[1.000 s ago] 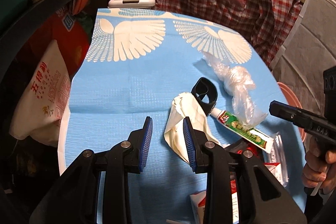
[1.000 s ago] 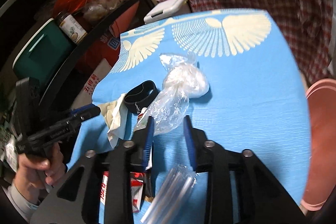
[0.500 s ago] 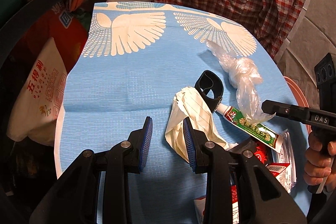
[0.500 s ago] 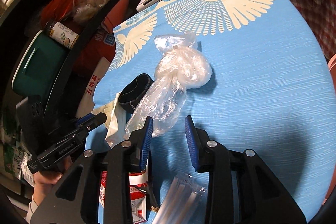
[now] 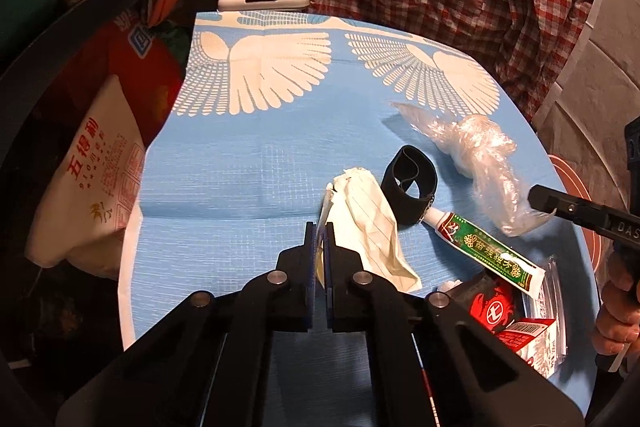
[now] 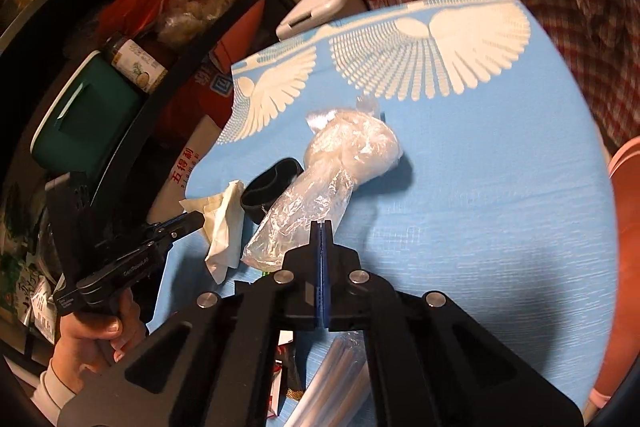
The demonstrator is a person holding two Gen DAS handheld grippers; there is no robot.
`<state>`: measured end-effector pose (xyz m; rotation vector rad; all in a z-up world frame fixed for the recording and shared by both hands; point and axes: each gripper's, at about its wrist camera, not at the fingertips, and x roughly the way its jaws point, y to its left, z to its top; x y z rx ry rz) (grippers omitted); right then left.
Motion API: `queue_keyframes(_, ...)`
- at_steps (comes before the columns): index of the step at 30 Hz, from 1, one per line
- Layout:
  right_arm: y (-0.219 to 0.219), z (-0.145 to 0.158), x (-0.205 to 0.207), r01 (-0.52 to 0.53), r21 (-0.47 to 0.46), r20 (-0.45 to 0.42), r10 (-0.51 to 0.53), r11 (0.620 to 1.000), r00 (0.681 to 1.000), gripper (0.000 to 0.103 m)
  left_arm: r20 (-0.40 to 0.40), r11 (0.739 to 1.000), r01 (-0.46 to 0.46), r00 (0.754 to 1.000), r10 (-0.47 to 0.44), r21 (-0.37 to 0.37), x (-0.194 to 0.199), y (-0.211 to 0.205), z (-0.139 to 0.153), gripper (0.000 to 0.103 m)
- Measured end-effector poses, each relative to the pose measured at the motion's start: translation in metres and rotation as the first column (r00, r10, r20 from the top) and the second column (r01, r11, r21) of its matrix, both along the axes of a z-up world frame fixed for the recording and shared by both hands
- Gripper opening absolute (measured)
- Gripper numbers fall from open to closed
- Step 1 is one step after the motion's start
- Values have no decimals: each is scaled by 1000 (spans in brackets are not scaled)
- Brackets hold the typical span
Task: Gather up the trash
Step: 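Grasp the white tissue with the left tool while the right tool grasps clear plastic wrap, then lift the tissue with the left tool while the right tool carries the plastic wrap toward the bucket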
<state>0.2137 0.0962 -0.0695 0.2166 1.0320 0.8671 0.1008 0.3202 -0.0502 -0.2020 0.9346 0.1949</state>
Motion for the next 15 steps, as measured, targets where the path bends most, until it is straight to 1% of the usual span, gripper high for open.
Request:
queue_keyframes(8,-16,23,-4,17,12,80,-18,1000,997,1,31,1000,-6,1000,6,4,-4,-2,11,3)
queue_keyframes(15,-30,43,-8,34,34,130,-38,999,991,0,58,1000,-8,998,7,15,-8,-7,21,2)
